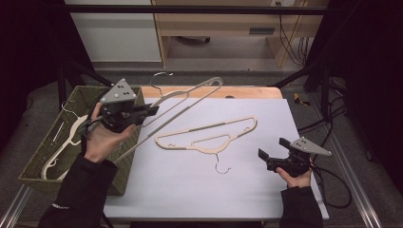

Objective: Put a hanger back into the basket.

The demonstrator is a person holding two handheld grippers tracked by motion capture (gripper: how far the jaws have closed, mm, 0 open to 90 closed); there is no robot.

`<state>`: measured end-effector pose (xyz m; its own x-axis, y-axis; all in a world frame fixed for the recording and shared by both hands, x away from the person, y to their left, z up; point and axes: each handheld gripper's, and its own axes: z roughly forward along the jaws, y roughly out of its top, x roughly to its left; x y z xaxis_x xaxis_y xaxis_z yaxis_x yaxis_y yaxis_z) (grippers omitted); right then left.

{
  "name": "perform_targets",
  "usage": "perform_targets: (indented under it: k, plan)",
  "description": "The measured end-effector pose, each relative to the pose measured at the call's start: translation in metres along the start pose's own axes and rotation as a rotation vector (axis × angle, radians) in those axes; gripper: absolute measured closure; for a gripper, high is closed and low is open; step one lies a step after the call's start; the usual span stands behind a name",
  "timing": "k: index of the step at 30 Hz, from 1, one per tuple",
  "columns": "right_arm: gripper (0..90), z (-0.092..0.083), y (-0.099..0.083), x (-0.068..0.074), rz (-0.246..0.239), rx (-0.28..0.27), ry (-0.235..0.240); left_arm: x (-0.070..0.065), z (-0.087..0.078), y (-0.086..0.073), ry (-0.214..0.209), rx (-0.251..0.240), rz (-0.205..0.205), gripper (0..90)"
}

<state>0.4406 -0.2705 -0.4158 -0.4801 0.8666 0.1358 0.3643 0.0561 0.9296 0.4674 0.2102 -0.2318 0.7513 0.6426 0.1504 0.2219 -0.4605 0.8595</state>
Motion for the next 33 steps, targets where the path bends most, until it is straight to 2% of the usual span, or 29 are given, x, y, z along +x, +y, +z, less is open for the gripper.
perform_targets:
  k: [3,6,15,25,29,33]
  plan:
    - [3.4,0.000,0.000,0.000,-0.002,-0.003,0.000,0.012,-0.013,-0.005,0.009,-0.014,-0.017,86.0]
    - [3.4,0.000,0.000,0.000,-0.002,-0.004,-0.002,0.021,-0.024,-0.011,0.041,-0.023,-0.016,86.0]
    - [3.3,0.001,-0.001,0.001,-0.003,0.003,-0.002,0.055,-0.052,-0.032,0.085,-0.009,-0.052,86.0]
    - [3.3,0.002,-0.001,0.001,-0.008,0.007,-0.002,0.095,-0.073,-0.063,0.124,0.029,-0.083,85.9]
    - [3.3,0.003,-0.002,0.001,-0.007,0.012,0.001,0.112,-0.080,-0.077,0.157,0.037,-0.097,85.9]
    - [3.3,0.002,-0.001,0.001,-0.007,0.008,-0.002,0.126,-0.083,-0.092,0.163,0.053,-0.140,85.9]
